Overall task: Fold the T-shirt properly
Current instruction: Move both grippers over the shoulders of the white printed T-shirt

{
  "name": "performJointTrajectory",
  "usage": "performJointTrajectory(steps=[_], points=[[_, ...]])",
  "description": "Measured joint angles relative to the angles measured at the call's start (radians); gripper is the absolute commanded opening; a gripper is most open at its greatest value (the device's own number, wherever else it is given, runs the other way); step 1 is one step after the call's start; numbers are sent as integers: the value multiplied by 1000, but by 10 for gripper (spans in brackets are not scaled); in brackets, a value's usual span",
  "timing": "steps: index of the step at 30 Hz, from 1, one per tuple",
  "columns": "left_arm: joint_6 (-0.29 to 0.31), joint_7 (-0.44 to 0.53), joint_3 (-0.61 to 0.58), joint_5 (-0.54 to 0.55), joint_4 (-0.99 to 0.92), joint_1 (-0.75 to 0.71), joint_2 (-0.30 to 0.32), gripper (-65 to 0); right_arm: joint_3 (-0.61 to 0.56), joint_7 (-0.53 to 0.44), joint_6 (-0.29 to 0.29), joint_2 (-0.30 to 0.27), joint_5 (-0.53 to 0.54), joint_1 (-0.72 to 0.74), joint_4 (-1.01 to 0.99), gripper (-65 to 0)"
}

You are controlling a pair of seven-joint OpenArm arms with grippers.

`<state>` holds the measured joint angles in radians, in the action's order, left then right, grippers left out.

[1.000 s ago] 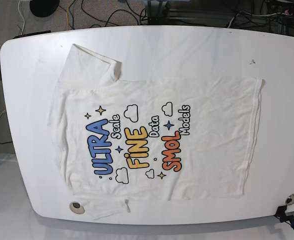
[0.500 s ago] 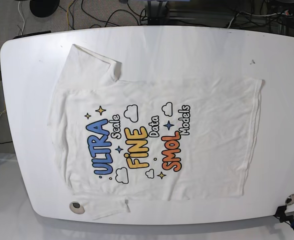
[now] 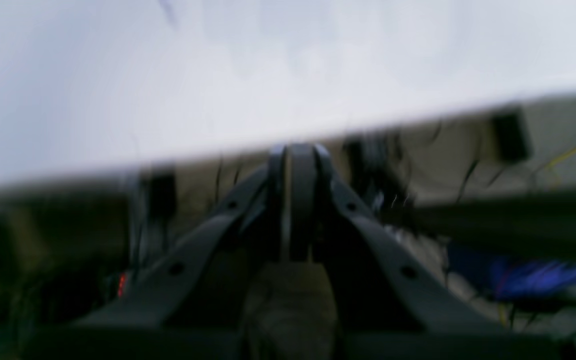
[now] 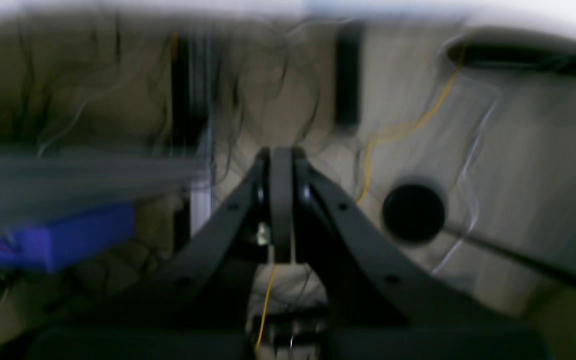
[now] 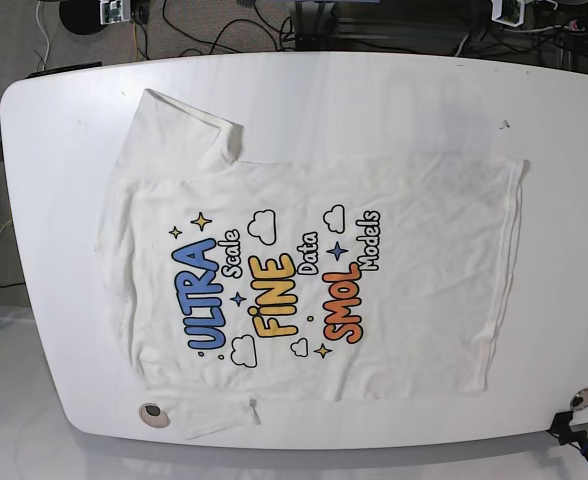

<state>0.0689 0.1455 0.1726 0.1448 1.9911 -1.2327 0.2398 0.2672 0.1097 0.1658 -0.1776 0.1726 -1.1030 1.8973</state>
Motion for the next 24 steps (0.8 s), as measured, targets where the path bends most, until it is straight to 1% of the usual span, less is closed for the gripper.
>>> performJointTrajectory(steps=[1, 3, 4, 6, 7, 8, 9, 10, 11, 12, 13, 14, 15, 16, 17, 18, 21, 23, 24], points=[[13, 11, 12, -1, 33, 9, 4, -650, 16, 6, 14, 1, -1, 6, 30, -650], [5, 10, 26, 5, 107, 10, 11, -650, 40, 40, 9, 8, 11, 28, 87, -650], [1, 18, 26, 7, 136, 4, 14, -650, 50, 51, 10, 2, 14, 33, 119, -650], [21, 23, 17, 11, 151, 5, 10, -650, 68, 82, 14, 5, 16, 35, 161, -650], [21, -8, 14, 11, 156, 9, 12, -650, 74, 122, 5, 12, 15, 36, 169, -650], [18, -10, 15, 18, 163, 20, 16, -650, 77, 141, 19, 14, 15, 41, 175, -650], [19, 0, 14, 36, 171, 35, 16, -650, 78, 140, 23, 14, 16, 61, 194, -650], [29, -26, 12, 33, 170, 45, 18, -650, 82, 141, 26, 14, 16, 79, 196, -650], [48, -37, 14, 37, 171, 62, 16, -650, 89, 167, 34, 16, 16, 92, 195, -650], [76, -40, 14, 37, 167, 74, 18, -629, 93, 166, 44, 21, 16, 101, 194, -650], [108, -64, 14, 37, 163, 98, 21, -587, 100, 175, 53, 32, 26, 134, 187, -650], [133, -66, 16, 43, 161, 105, 22, -561, 109, 179, 75, 36, 41, 143, 187, -650], [150, -80, 14, 44, 157, 123, 24, -549, 123, 191, 78, 48, 45, 167, 182, -650], [168, -94, 17, 45, 154, 143, 29, -546, 143, 206, 102, 55, 69, 183, 177, -650], [168, -93, 16, 45, 153, 154, 30, -554, 156, 224, 132, 64, 87, 198, 176, -650], [168, -94, 17, 46, 145, 171, 30, -559, 179, 235, 149, 75, 106, 216, 171, -650], [164, -116, 25, 61, 146, 201, 32, -561, 226, 274, 267, 81, 170, 249, 169, -650], [161, -137, 34, 72, 147, 212, 33, -556, 252, 290, 320, 84, 203, 260, 170, -627], [167, -160, 38, 82, 149, 216, 33, -556, 265, 314, 359, 82, 220, 261, 170, -650]])
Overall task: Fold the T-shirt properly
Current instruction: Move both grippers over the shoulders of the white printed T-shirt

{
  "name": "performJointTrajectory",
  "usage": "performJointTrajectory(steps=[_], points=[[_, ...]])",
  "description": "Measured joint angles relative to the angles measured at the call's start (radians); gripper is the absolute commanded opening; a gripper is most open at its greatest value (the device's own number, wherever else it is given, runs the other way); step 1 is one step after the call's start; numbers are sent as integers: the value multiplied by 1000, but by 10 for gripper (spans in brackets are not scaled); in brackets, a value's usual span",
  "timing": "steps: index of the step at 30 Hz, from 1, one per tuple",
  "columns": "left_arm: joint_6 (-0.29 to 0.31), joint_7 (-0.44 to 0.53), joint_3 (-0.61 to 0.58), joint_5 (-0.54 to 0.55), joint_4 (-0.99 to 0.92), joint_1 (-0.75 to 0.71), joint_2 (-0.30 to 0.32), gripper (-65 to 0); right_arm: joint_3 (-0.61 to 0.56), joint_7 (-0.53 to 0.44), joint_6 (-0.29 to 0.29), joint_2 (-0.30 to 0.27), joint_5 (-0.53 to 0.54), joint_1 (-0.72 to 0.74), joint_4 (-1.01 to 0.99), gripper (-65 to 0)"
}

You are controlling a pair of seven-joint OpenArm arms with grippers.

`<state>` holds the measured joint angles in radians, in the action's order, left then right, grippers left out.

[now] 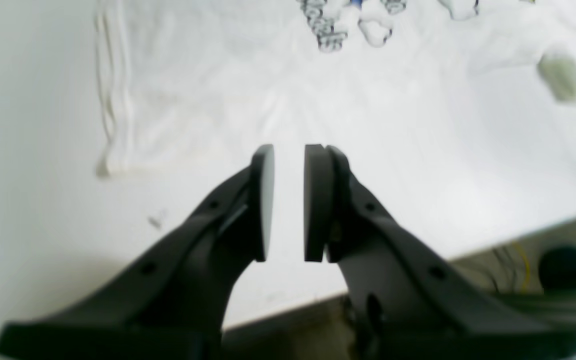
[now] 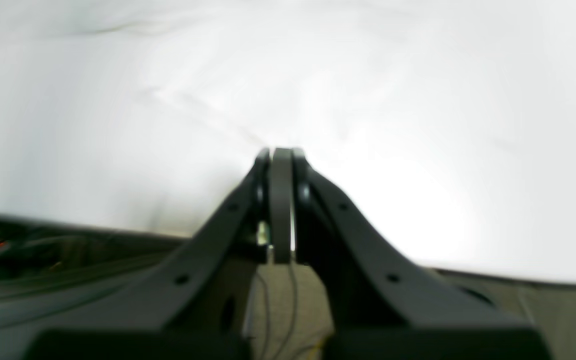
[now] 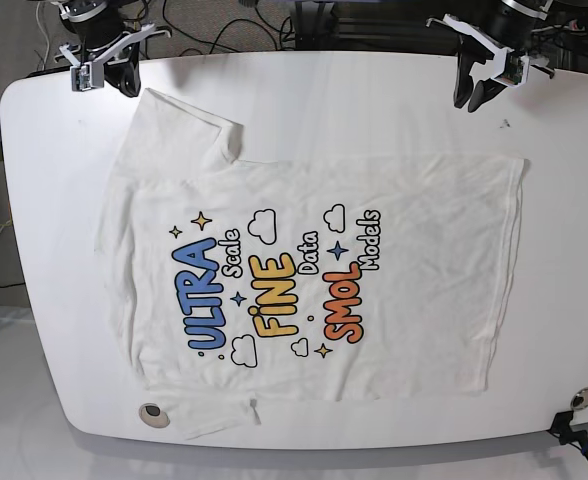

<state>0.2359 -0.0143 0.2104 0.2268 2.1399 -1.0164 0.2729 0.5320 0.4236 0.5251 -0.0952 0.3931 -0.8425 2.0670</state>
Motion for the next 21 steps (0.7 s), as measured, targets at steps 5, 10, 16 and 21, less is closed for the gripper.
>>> performJointTrajectory(steps=[5, 10, 16, 21], points=[[-7, -26, 4, 2, -10, 12, -2, -551, 48, 87, -4, 19, 15, 33, 34, -650], [-11, -26, 6, 2, -16, 56, 0, -550, 175, 140, 9, 27, 173, 143, 43, -650], [-14, -48, 8, -1, -29, 131, 0, -550, 272, 181, 27, 31, 309, 212, 18, -650], [-18, -53, 8, -2, -31, 156, 0, -545, 286, 190, 63, 31, 325, 219, -16, -650]])
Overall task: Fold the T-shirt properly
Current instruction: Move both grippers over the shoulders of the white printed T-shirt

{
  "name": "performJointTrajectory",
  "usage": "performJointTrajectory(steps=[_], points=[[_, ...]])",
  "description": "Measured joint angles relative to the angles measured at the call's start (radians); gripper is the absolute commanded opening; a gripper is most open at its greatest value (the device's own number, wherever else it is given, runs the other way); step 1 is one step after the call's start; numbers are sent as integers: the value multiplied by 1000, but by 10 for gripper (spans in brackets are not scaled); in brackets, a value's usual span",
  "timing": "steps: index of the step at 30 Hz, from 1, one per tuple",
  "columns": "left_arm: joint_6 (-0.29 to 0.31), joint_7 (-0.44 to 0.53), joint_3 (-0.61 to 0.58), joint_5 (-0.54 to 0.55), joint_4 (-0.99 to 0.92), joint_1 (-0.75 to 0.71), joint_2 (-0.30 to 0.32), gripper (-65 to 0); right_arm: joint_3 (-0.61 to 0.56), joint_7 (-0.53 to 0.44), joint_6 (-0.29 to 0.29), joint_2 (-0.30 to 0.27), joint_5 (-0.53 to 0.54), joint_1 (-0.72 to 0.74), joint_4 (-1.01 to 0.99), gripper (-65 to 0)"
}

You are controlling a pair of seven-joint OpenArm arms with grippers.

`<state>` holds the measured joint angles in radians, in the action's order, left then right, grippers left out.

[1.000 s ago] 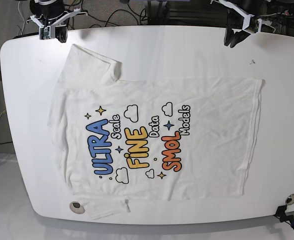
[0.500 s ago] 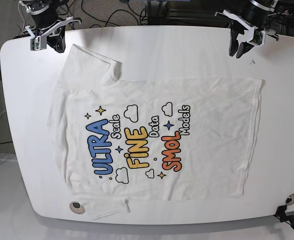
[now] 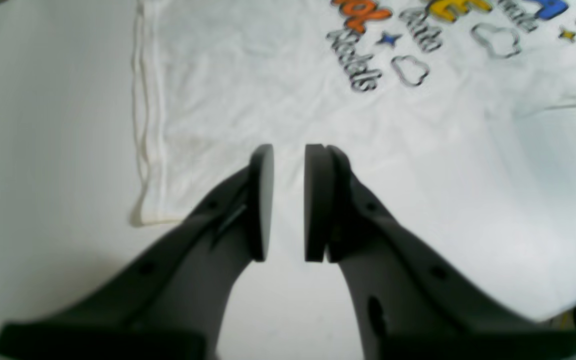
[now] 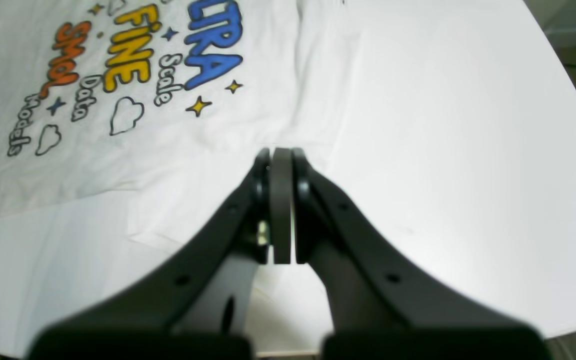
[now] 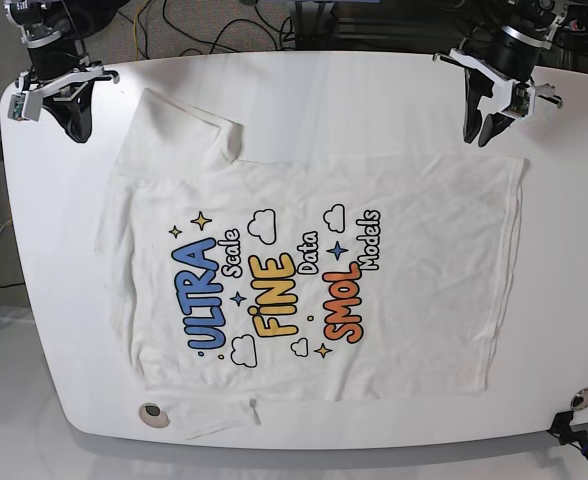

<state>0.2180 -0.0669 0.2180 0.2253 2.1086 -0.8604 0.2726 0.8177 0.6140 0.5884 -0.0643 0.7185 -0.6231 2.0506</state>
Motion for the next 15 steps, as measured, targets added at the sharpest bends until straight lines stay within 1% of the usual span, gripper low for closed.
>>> performJointTrajectory(steps=[1, 3, 7, 8, 9, 11, 12, 15], points=[[0, -1, 0, -2, -1, 9, -1, -539, 0, 0, 1, 0, -1, 0, -3, -650], [0, 1, 0, -3, 0, 27, -3, -524, -1, 17, 22, 0, -4, -1, -4, -641], [-1, -18, 2, -6, -3, 27, -35, -401, 0, 35, 48, 0, -4, -2, -5, -593], [-1, -38, 2, -6, -3, 24, -40, -398, 0, 47, 66, 1, -3, -1, -6, -577], [-1, -42, 2, -5, -3, 21, -40, -443, 0, 50, 67, 0, -2, 0, -6, -627], [0, -49, 2, -3, -2, 8, -39, -470, 6, 66, 75, -2, 11, 0, -12, -615], [0, -54, 2, -3, -2, 29, -47, -479, 1, 70, 89, -2, -6, 2, -11, -604], [0, -44, 2, -17, -1, 49, -43, -475, 4, 79, 84, -3, -5, 10, -10, -544]])
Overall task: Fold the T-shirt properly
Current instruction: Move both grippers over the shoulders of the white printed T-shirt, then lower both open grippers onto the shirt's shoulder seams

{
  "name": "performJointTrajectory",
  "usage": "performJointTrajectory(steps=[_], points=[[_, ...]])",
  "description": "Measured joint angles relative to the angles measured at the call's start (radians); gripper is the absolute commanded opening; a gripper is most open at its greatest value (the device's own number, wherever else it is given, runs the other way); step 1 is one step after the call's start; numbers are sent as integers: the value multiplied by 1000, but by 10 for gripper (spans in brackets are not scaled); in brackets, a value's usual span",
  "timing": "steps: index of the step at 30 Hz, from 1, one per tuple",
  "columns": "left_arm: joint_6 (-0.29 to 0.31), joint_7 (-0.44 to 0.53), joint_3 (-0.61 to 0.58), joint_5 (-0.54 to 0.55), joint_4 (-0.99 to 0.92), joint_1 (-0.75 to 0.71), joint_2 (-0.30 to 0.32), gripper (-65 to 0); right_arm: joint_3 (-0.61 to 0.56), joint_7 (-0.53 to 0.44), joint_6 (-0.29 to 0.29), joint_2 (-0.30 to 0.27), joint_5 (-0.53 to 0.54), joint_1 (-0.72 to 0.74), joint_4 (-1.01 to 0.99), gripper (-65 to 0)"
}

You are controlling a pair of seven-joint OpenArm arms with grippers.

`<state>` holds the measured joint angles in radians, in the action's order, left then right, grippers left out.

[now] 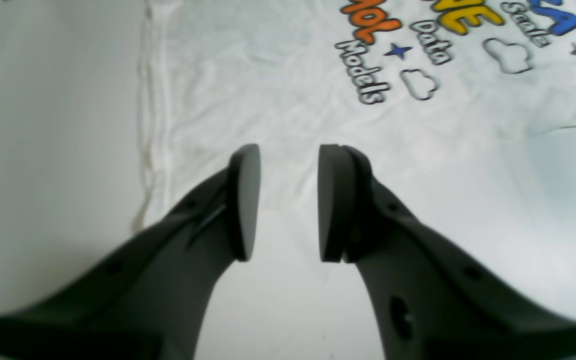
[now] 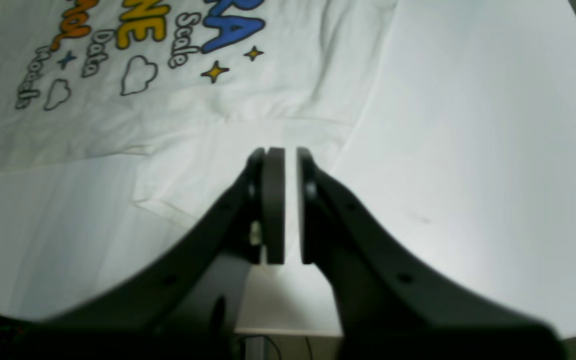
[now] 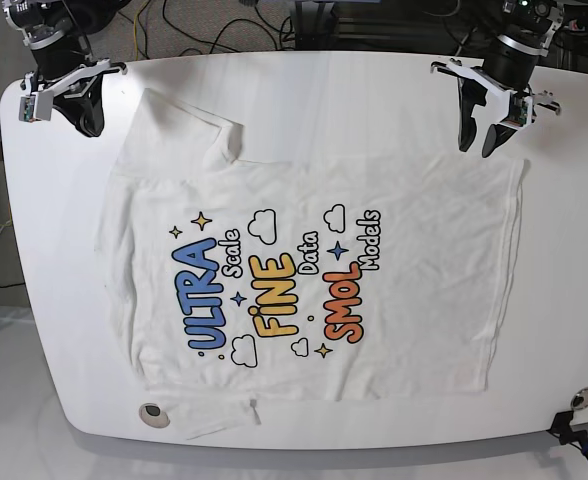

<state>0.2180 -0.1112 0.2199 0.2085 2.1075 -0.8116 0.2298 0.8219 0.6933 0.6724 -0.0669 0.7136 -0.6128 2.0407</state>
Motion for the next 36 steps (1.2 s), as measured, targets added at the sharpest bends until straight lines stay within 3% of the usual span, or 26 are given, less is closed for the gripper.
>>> performJointTrajectory(steps=[6, 11, 17, 26, 27, 30, 36], points=[[1, 25, 2, -27, -3, 11, 2, -473, 13, 18, -18, -34, -3, 6, -8, -440], [3, 56, 3, -27, -3, 16, 7, -468, 34, 32, -29, -64, -34, 9, -13, -395], [4, 43, 50, 37, -9, 19, 15, -451, 63, 48, -29, -62, -109, 3, -16, -390], [-1, -151, 140, 82, -42, 86, 12, -453, 78, 44, -36, -63, -134, -5, -29, -391], [-4, -123, 136, 74, -39, 85, 10, -455, 73, 45, -1, -58, -149, 3, -22, -391], [-1, -128, 135, 74, -37, 97, 10, -455, 68, 48, 20, -62, -164, 20, -39, -389], [1, -165, 132, 74, -39, 114, 9, -455, 68, 97, 21, -92, -164, 50, -132, -388]])
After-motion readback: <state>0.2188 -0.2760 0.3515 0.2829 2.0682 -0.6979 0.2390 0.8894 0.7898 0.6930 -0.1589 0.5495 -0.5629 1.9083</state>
